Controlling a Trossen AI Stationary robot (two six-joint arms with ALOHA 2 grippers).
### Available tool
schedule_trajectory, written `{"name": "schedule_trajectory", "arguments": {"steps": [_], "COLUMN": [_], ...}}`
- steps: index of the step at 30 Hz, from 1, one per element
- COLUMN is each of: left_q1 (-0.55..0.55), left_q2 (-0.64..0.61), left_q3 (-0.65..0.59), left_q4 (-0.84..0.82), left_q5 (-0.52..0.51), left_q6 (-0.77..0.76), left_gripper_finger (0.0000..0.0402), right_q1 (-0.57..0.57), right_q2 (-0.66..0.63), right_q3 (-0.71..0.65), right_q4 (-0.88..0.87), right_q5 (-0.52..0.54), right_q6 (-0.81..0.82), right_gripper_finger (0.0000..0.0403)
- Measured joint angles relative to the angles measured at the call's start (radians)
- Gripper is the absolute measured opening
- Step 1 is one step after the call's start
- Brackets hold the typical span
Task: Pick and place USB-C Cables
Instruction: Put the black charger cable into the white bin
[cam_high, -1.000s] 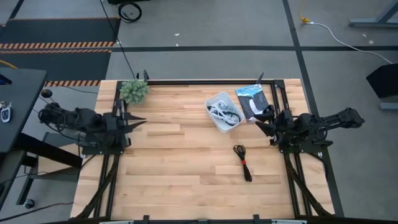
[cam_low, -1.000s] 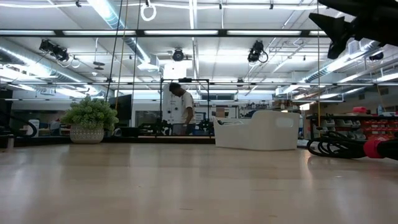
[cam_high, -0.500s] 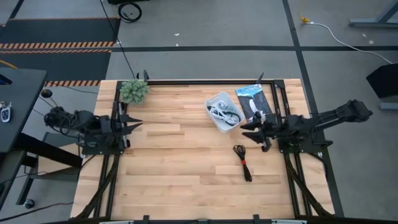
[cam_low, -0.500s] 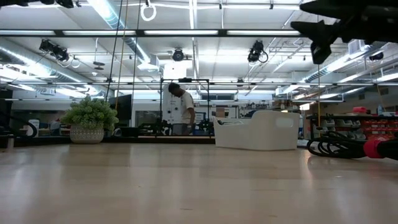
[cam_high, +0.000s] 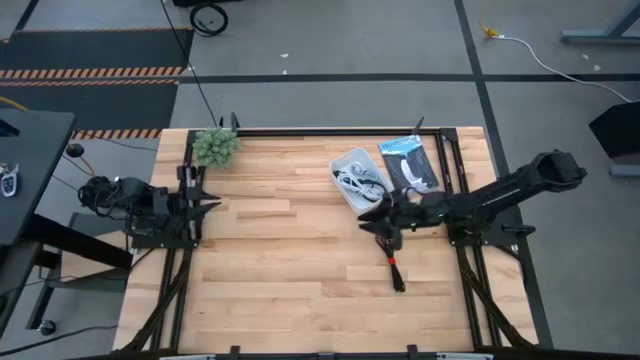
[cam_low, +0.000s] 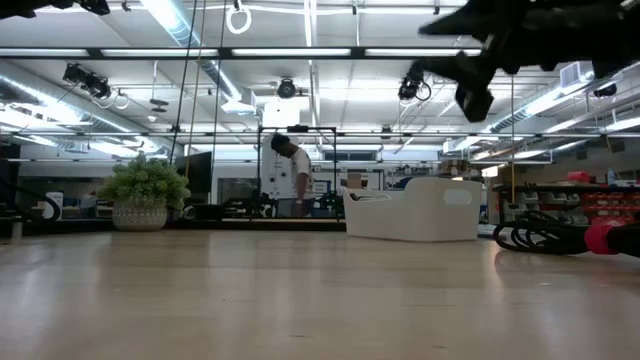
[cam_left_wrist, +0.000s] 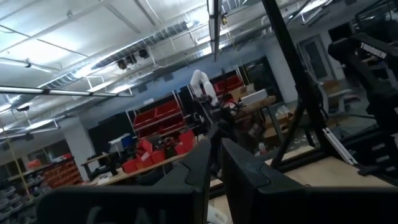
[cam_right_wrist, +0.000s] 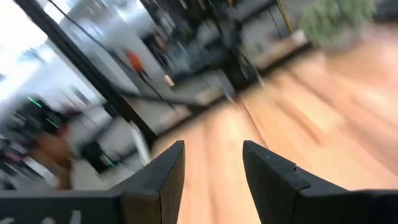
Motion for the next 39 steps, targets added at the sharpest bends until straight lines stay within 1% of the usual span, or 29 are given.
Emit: {"name": "schedule_trajectory", "arguments": {"steps": [2,5,8,10,12,15,19,23,26,30,37,39], "left_q1": [0.000,0.000,0.001,0.001,0.002,0.002,0.002,0.002,0.002,0.002,0.002,0.000], "left_q2": [-0.001,0.000,0.000,0.002,0.008,0.008,0.008,0.008,0.008,0.008,0.008,0.008], "left_q3": [0.000,0.000,0.000,0.000,0.000,0.000,0.000,0.001,0.000,0.000,0.000,0.000], "left_q4": [-0.005,-0.017,-0.065,-0.083,-0.086,-0.078,-0.012,-0.015,-0.043,-0.041,-0.049,-0.080], "left_q5": [0.000,-0.004,-0.034,-0.055,-0.060,-0.048,-0.021,-0.016,-0.005,-0.004,-0.004,-0.004], "left_q6": [-0.006,-0.016,-0.042,-0.059,-0.075,-0.076,-0.088,-0.126,-0.156,-0.216,-0.238,-0.308], "left_gripper_finger": [0.0043,0.0043,0.0043,0.0043,0.0043,0.0043,0.0043,0.0043,0.0043,0.0043,0.0043,0.0043], "right_q1": [0.004,0.016,0.034,0.044,0.055,0.064,0.072,0.076,0.088,0.111,0.171,0.183], "right_q2": [0.048,0.110,0.168,0.213,0.260,0.324,0.396,0.437,0.455,0.463,0.475,0.492], "right_q3": [0.068,0.198,0.342,0.430,0.508,0.607,0.696,0.716,0.702,0.675,0.672,0.672], "right_q4": [-0.152,-0.461,-0.764,-0.940,-1.112,-1.308,-1.506,-1.603,-1.624,-1.629,-1.668,-1.663], "right_q5": [0.000,0.044,0.096,0.101,0.089,0.041,-0.039,-0.094,-0.111,-0.157,-0.134,-0.132], "right_q6": [0.011,0.041,0.087,0.134,0.179,0.237,0.300,0.347,0.392,0.452,0.557,0.581], "right_gripper_finger": [0.0169,0.0168,0.0168,0.0168,0.0168,0.0168,0.0168,0.0170,0.0176,0.0187,0.0219,0.0229]}}
